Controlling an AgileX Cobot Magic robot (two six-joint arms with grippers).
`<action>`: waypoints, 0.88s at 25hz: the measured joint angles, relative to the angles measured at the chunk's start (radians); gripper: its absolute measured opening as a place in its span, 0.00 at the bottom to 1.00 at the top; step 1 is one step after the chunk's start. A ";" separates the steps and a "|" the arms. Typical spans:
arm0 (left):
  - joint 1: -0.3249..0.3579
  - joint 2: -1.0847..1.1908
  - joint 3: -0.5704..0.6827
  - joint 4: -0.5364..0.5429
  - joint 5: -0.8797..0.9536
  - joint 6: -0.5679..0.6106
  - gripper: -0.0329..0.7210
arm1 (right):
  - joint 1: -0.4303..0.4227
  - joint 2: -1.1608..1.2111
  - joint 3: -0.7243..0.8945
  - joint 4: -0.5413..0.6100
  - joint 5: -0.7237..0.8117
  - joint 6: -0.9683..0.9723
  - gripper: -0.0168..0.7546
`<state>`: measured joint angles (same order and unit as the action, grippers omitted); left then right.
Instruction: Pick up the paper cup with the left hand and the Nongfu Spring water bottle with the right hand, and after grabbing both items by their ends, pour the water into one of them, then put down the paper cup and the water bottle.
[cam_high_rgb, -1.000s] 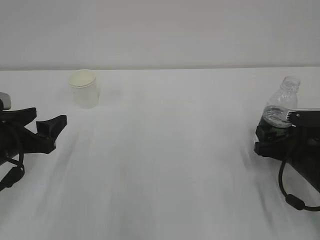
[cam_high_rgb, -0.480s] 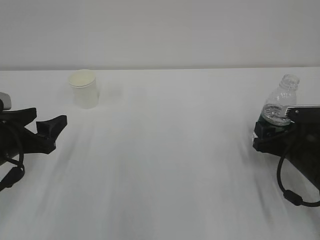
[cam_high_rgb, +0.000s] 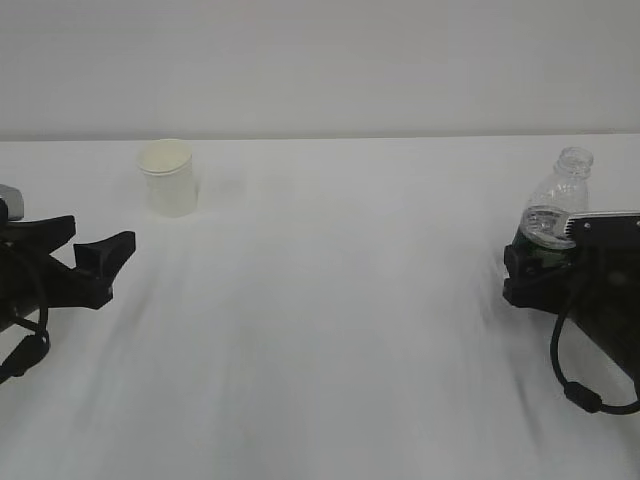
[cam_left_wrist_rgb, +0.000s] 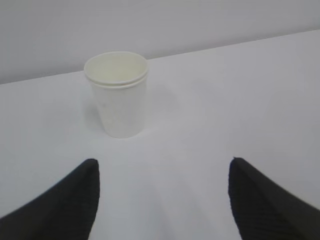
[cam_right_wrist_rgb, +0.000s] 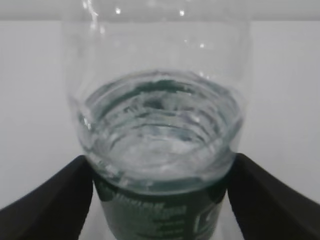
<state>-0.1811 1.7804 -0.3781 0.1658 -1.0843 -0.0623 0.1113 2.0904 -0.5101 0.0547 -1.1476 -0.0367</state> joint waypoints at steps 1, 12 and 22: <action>0.000 0.000 0.000 0.002 0.000 0.000 0.82 | 0.000 0.010 0.000 0.000 -0.001 -0.002 0.85; 0.000 0.000 0.000 0.008 0.006 0.000 0.82 | 0.000 0.053 -0.063 -0.013 -0.001 -0.008 0.86; 0.000 0.000 0.000 0.008 0.006 0.000 0.82 | 0.000 0.095 -0.116 -0.013 -0.004 -0.008 0.86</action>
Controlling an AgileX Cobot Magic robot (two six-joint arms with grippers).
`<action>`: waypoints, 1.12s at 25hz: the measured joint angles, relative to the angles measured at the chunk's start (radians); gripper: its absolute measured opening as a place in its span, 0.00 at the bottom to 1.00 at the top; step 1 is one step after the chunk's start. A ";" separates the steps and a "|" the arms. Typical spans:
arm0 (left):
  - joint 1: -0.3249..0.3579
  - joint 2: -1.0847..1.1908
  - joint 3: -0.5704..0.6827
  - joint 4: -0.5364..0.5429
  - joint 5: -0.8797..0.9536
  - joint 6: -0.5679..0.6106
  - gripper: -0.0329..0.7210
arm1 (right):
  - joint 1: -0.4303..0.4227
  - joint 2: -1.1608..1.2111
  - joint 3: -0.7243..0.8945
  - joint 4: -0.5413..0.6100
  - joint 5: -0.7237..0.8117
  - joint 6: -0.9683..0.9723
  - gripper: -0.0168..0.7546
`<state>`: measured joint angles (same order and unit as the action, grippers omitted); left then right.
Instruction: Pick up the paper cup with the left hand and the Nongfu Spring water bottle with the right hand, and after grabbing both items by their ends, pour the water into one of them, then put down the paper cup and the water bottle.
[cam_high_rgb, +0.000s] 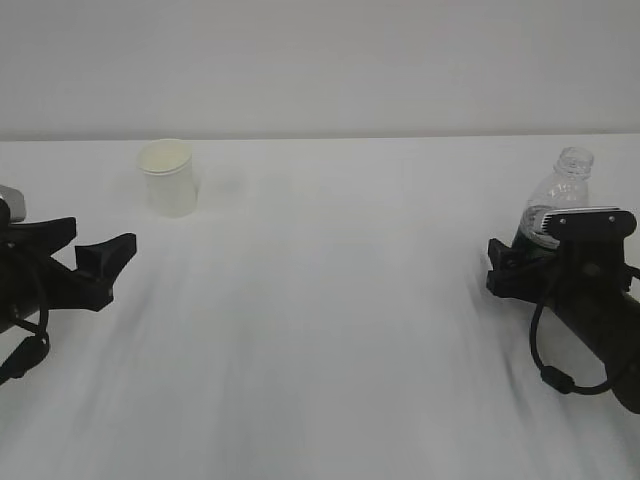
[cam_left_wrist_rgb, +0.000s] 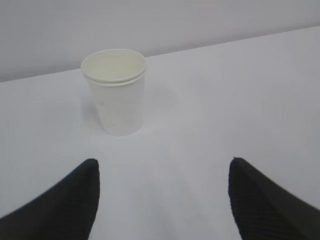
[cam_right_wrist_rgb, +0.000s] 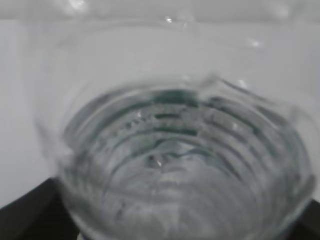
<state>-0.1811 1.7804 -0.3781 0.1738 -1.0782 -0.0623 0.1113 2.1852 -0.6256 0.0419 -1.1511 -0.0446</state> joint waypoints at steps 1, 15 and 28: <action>0.000 0.000 0.000 0.000 0.001 0.000 0.82 | 0.000 0.005 0.000 0.000 0.000 0.000 0.86; 0.000 0.000 0.000 0.000 0.019 0.000 0.82 | 0.000 0.008 -0.010 0.018 0.000 -0.001 0.73; 0.000 0.000 0.000 0.000 0.019 0.000 0.82 | 0.000 -0.029 -0.010 0.018 0.043 -0.002 0.69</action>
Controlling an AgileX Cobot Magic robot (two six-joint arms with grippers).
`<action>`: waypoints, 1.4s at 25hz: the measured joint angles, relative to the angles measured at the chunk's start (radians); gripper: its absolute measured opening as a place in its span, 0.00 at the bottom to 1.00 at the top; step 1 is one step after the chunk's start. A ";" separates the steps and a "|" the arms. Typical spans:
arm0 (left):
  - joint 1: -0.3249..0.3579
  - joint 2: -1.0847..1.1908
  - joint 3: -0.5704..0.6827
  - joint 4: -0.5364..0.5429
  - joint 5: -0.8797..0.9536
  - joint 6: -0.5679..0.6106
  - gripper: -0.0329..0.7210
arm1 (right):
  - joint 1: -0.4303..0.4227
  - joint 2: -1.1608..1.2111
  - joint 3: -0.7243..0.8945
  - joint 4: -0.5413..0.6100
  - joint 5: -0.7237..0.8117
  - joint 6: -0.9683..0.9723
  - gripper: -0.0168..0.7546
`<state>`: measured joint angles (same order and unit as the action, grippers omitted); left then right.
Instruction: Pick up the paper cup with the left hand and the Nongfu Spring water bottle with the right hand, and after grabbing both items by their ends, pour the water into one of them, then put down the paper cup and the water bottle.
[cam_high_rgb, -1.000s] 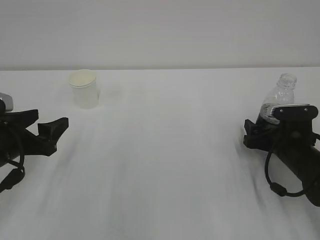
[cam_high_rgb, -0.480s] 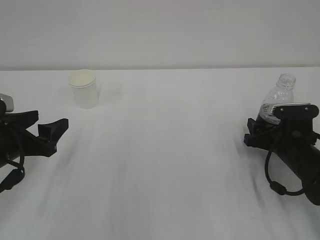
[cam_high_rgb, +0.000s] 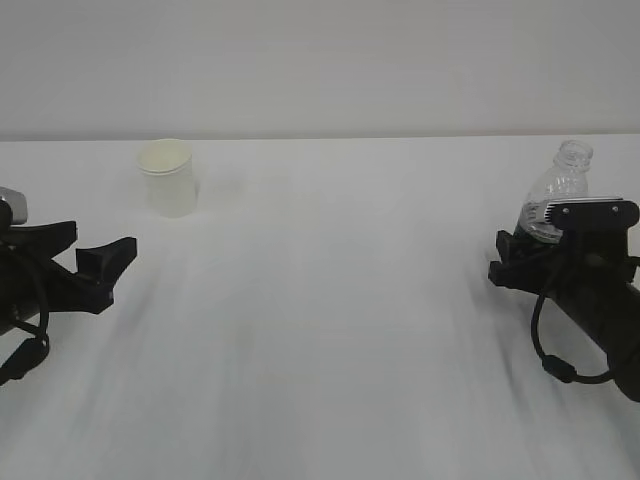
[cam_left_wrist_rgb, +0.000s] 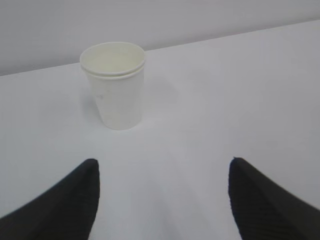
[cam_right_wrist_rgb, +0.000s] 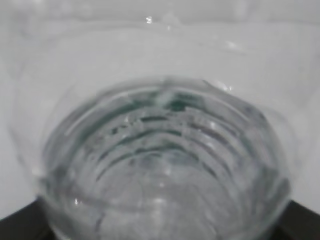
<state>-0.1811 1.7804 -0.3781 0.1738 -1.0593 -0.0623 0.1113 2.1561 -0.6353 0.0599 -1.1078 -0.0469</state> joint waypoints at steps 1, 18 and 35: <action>0.000 0.000 0.000 0.000 0.000 0.000 0.82 | 0.000 -0.002 0.000 -0.002 0.000 0.000 0.69; 0.000 0.000 0.000 0.000 -0.011 0.000 0.82 | 0.000 -0.264 0.105 -0.060 0.060 -0.055 0.68; 0.000 0.199 -0.073 -0.028 -0.082 0.000 0.84 | 0.000 -0.542 0.150 -0.117 0.278 -0.095 0.68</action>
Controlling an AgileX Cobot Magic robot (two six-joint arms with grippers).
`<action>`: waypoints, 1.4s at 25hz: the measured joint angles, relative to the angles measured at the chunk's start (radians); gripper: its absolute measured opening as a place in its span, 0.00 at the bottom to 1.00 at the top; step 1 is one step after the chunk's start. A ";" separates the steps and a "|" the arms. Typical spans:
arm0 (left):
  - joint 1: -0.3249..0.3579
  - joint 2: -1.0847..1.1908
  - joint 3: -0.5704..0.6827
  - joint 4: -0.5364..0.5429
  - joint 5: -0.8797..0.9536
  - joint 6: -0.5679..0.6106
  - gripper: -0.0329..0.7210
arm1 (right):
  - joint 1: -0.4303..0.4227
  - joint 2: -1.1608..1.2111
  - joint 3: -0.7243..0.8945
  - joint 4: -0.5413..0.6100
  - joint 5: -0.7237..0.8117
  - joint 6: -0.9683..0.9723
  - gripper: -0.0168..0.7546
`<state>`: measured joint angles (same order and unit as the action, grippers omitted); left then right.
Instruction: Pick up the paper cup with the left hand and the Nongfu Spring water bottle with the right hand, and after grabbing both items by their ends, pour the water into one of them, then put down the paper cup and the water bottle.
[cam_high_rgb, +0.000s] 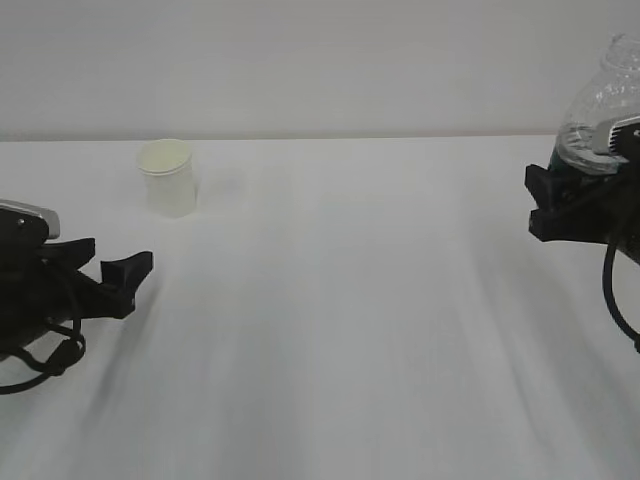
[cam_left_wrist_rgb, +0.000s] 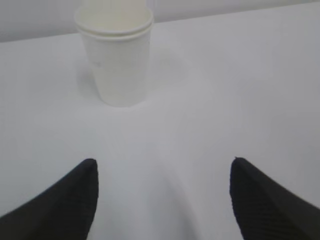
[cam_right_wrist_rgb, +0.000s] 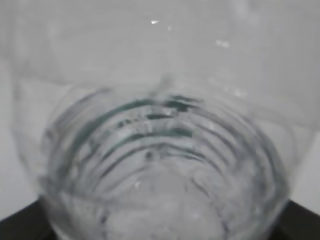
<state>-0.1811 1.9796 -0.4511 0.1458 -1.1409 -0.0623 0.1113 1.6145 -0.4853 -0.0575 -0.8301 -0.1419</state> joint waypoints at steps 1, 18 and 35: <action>0.000 0.000 -0.013 0.000 0.000 0.000 0.84 | 0.000 -0.001 0.000 -0.004 0.004 -0.002 0.68; 0.000 0.144 -0.223 0.000 -0.004 -0.007 0.83 | 0.000 -0.001 0.001 -0.019 0.013 -0.006 0.68; 0.079 0.199 -0.397 0.125 0.116 -0.076 0.82 | 0.000 -0.001 0.001 -0.022 0.013 -0.006 0.68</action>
<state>-0.1020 2.1789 -0.8479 0.2708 -1.0247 -0.1386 0.1113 1.6136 -0.4840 -0.0791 -0.8172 -0.1483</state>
